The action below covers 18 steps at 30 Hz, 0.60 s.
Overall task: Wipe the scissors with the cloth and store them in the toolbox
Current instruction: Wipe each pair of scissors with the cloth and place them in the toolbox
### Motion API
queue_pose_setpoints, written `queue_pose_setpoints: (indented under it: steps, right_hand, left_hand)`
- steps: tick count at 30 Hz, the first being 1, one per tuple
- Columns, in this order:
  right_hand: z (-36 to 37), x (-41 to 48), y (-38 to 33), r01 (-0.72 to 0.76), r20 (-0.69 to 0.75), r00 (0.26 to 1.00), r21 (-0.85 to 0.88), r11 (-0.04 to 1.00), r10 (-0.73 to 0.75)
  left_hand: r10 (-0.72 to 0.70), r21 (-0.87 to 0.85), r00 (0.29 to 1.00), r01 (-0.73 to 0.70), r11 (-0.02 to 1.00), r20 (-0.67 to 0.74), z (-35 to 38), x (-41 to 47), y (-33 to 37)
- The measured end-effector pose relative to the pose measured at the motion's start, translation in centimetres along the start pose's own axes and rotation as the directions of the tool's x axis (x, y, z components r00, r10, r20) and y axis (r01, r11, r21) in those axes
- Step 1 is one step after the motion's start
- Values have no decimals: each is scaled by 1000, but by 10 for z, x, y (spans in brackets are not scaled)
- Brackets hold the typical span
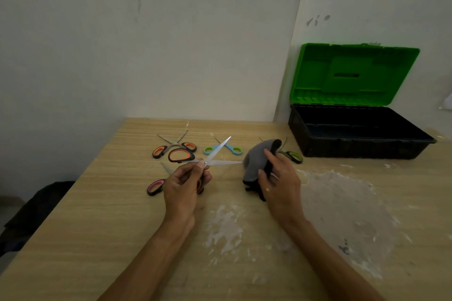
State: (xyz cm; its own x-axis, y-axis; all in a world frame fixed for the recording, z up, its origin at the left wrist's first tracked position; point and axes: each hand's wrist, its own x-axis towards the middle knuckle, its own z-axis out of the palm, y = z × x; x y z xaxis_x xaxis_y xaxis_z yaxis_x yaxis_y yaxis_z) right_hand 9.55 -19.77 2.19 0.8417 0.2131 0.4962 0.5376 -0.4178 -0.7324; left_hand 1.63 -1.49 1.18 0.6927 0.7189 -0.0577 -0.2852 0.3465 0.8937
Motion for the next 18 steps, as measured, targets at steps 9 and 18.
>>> queue_pose_setpoints:
  steps: [9,18]
  right_hand:
    - [-41,27,-16,-379,257,925,626,681,279]
    - [-6,-7,-41,234,155,957,77,969,-244]
  left_hand:
    - [-66,-115,997,70,991,33,-4,1,4]
    - [84,-23,995,-83,996,55,6,-11,-3]
